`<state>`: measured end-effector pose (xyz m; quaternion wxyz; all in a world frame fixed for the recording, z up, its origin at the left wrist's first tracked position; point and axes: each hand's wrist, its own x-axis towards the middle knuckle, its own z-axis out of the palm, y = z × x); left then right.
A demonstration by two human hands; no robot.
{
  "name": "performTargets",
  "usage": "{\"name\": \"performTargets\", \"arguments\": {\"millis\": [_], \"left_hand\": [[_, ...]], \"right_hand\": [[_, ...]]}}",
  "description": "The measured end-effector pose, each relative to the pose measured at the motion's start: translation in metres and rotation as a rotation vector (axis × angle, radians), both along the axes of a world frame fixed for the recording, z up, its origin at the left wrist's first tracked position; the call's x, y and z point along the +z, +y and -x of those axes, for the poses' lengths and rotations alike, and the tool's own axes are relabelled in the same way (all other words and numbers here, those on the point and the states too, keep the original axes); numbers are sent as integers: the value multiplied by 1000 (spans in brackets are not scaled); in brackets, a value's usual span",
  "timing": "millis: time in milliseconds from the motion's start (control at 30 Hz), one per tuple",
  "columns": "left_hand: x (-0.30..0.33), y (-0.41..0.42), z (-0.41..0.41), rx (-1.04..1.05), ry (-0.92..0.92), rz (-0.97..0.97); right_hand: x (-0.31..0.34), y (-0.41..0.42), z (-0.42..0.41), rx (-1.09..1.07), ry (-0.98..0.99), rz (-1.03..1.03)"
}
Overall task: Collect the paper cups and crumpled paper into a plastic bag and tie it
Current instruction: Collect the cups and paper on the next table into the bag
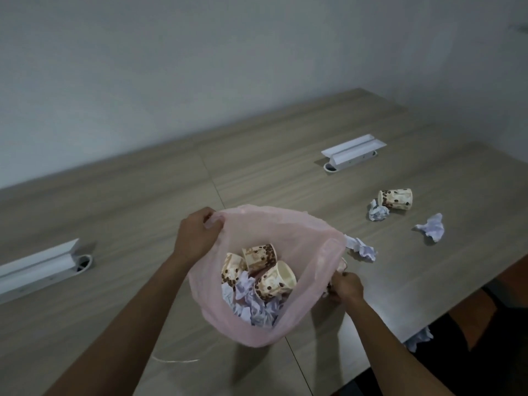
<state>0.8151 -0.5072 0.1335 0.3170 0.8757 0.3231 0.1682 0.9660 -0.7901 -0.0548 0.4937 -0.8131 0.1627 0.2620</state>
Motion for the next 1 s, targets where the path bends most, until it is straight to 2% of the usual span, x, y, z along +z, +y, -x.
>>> {"name": "performTargets", "arguments": {"millis": [67, 167, 233, 300, 367, 433, 500, 567, 633, 700, 767, 867, 933, 1000], "left_hand": [[0, -1, -7, -10, -23, 57], [-2, -2, -20, -20, -55, 143], [-2, -4, -32, -12, -75, 198], [-4, -7, -42, -1, -99, 254], [-10, -10, -48, -4, -111, 284], [-13, -13, -50, -6, -121, 306], [-16, -13, -49, -2, -132, 323], [-18, -12, -47, 7, -132, 323], [-18, -12, -46, 27, -122, 314], [-17, -13, -47, 52, -114, 307], [-14, -18, -48, 59, -121, 315], [-9, -31, -53, 50, -112, 326], [-6, -36, -57, 92, -110, 316], [-6, -39, -59, 154, -116, 303]], "right_hand": [[13, -9, 2, -98, -51, -60], [53, -21, 0, -325, -88, -343], [92, -27, -2, -434, -198, -488], [140, -28, 6, -409, -363, -558], [180, -19, 23, -249, -503, -492], [199, -1, 41, 26, -560, -306], [199, 20, 55, 277, -546, -92], [187, 39, 66, 487, -462, 32], [178, 50, 72, 649, -361, 28], [175, 50, 69, 686, -383, -45], [176, 43, 57, 619, -538, -83], [176, 25, 24, 353, -788, -150], [165, 9, -6, 139, -808, -144], [140, -10, -41, 14, -701, -50]]}}
